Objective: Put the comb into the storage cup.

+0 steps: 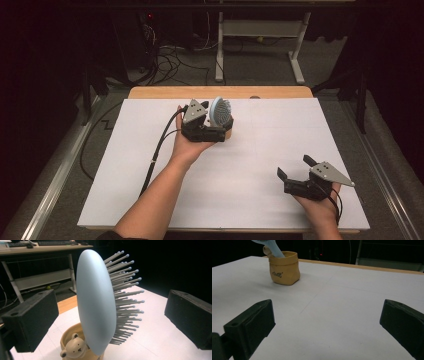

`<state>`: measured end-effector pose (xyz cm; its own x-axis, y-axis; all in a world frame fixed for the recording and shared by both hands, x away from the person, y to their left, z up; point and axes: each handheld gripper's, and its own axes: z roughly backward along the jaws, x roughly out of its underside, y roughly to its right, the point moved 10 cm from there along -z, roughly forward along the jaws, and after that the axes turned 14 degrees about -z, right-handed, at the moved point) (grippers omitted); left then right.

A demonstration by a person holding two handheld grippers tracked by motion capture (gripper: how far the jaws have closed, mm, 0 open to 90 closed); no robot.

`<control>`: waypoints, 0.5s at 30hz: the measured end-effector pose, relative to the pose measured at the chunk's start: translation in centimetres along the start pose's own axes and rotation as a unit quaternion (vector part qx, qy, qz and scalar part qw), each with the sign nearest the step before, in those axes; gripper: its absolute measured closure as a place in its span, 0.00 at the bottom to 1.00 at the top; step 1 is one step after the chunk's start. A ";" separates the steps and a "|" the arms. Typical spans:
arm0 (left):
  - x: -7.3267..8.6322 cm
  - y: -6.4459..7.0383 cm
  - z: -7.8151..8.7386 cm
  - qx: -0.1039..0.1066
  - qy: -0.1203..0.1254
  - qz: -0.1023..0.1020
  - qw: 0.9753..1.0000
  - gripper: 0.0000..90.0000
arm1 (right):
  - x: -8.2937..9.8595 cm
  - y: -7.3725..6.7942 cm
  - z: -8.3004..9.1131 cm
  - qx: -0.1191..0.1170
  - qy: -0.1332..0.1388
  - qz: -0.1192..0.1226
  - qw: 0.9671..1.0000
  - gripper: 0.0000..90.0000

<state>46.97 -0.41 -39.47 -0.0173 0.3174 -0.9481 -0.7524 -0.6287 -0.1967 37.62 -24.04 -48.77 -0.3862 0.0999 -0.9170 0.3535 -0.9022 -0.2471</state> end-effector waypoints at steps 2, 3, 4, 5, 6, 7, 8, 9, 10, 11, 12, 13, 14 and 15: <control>0.0 0.0 0.2 0.001 0.002 -0.001 1.000 0.00 | 0.0 0.0 0.0 0.000 0.000 0.000 1.000 0.00; 0.0 0.0 0.3 0.001 0.002 0.000 1.000 0.00 | 0.0 0.0 0.0 0.000 0.000 -0.001 1.000 0.00; 0.0 0.0 0.5 0.002 0.002 0.001 1.000 0.00 | 0.0 0.0 0.0 0.000 -0.001 0.000 1.000 0.00; 0.0 0.0 0.6 0.003 0.001 0.001 1.000 0.00 | 0.0 0.0 0.0 0.000 -0.001 0.001 1.000 0.00; 0.0 0.0 0.7 0.001 0.001 -0.001 1.000 0.00 | 0.0 0.0 0.0 0.001 -0.002 0.001 1.000 0.00; 0.0 0.0 0.8 -0.001 0.003 -0.002 1.000 0.00 | 0.1 0.0 -0.1 0.001 -0.002 0.002 1.000 0.00; 0.0 0.0 1.0 -0.001 0.003 -0.001 1.000 0.00 | 0.1 0.0 -0.1 0.001 -0.002 0.001 1.000 0.00; 0.1 0.0 1.1 0.000 0.002 0.000 1.000 0.00 | 0.1 -0.1 -0.1 0.001 -0.002 0.002 1.000 0.00; 0.2 0.0 1.2 0.001 0.002 0.000 1.000 0.00 | 0.1 -0.1 -0.1 0.001 -0.002 0.003 1.000 0.00; 0.3 0.0 1.3 0.001 0.000 0.000 1.000 0.00 | 0.1 -0.1 -0.1 0.001 -0.002 0.003 1.000 0.00; 0.5 0.0 1.4 0.001 -0.001 0.000 1.000 0.00 | 0.0 -0.1 -0.1 0.001 -0.001 0.003 1.000 0.00; 0.7 0.0 1.5 0.002 -0.003 0.001 1.000 0.00 | 0.0 -0.1 -0.1 0.001 -0.001 0.002 1.000 0.00; 0.8 0.0 1.6 0.000 -0.002 0.003 1.000 0.00 | 0.0 -0.1 0.0 0.002 -0.001 0.002 1.000 0.00; 1.0 0.0 1.6 -0.001 -0.002 0.004 1.000 0.00 | 0.0 -0.1 0.0 0.002 -0.001 0.002 1.000 0.00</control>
<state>45.88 1.09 -40.02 -0.0256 0.3151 -0.9487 -0.7510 -0.6324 -0.1898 37.59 -23.94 -48.79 -0.3865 0.0947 -0.9174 0.3522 -0.9042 -0.2417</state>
